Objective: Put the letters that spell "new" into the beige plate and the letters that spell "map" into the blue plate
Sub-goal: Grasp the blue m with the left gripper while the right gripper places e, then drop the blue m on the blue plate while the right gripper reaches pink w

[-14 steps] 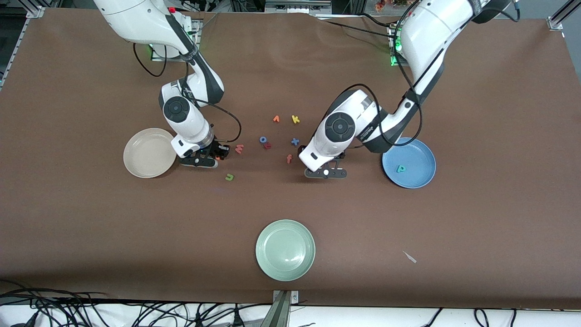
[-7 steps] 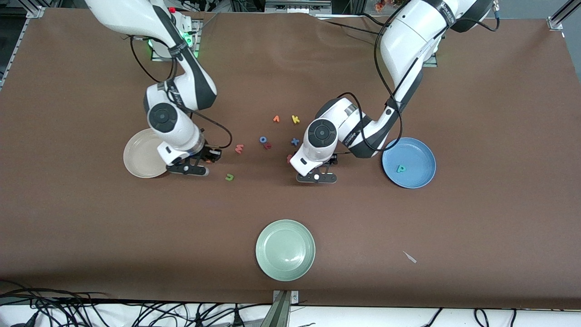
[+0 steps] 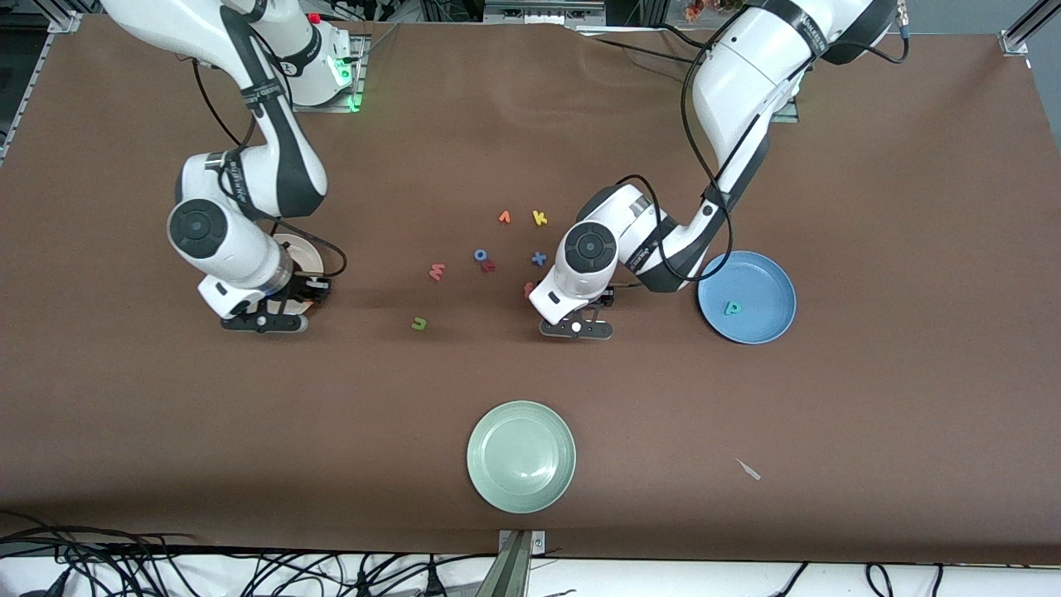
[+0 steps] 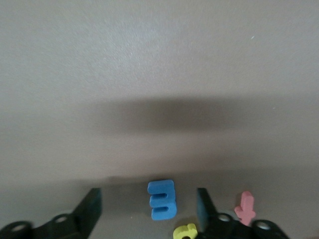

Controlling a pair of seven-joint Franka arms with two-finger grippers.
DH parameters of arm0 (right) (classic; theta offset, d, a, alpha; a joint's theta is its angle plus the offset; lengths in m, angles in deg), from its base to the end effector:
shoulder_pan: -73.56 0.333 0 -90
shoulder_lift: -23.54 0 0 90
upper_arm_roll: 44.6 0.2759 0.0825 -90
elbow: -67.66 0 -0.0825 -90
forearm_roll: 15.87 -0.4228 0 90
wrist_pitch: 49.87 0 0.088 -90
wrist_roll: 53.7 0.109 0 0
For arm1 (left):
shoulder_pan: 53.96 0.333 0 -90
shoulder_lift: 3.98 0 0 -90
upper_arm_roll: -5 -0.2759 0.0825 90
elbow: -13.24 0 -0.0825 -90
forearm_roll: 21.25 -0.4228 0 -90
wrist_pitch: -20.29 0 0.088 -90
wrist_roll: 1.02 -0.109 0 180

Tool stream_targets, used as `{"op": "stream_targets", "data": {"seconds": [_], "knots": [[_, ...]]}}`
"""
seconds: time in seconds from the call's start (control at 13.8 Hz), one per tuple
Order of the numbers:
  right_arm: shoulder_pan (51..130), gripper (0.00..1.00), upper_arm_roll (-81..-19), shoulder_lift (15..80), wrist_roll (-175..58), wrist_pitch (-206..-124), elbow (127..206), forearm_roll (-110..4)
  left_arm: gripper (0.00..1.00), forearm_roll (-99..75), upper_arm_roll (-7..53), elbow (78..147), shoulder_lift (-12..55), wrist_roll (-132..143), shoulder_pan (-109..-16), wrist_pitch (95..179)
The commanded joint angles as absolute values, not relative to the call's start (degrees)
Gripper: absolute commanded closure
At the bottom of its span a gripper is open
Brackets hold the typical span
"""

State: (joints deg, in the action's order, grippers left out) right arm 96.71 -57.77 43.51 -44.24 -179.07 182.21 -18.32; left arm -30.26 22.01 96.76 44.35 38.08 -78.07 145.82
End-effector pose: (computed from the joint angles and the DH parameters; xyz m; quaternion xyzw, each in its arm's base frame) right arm 0.6004 0.1059 0.2153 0.9989 -0.0046 -0.0369 0.0299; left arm 0.5562 -0.4452 0.1358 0.9979 -0.0225 -0.0596 0.0149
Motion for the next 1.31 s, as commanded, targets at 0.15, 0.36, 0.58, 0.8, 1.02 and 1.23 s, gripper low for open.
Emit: {"op": "stream_targets", "data": {"seconds": [0.15, 0.36, 0.58, 0.8, 1.02, 1.23], "knots": [[96.8, 0.91, -62.5, 42.5, -48.6, -175.6, 182.9, -18.9, 0.32, -30.1, 21.5, 96.5, 45.1, 37.8, -80.1, 146.3], [96.0, 0.88, -63.1, 43.5, -48.6, -171.9, 183.4, -18.9, 0.62, -30.2, 21.5, 96.5, 45.9, 37.8, -80.2, 146.3], [94.7, 0.77, -63.1, 45.5, -48.3, -170.5, 183.3, -19.0, 0.96, -30.0, 21.5, 96.5, 45.6, 37.8, -79.7, 146.2], [94.4, 0.0, -63.1, 46.3, -47.7, -170.1, 183.1, -20.5, 0.98, -30.4, 21.4, 96.0, 43.0, 36.6, -77.5, 142.6], [95.0, 0.0, -62.8, 46.0, -47.7, -166.7, 180.0, -21.6, 0.98, -30.3, 21.5, 95.9, 37.7, 27.5, -72.6, 134.3], [96.0, 0.0, -61.5, 45.9, -46.5, -166.0, 177.8, -23.2, 0.97, -30.3, 21.5, 96.6, 32.5, 14.8, -65.2, 125.1]]}}
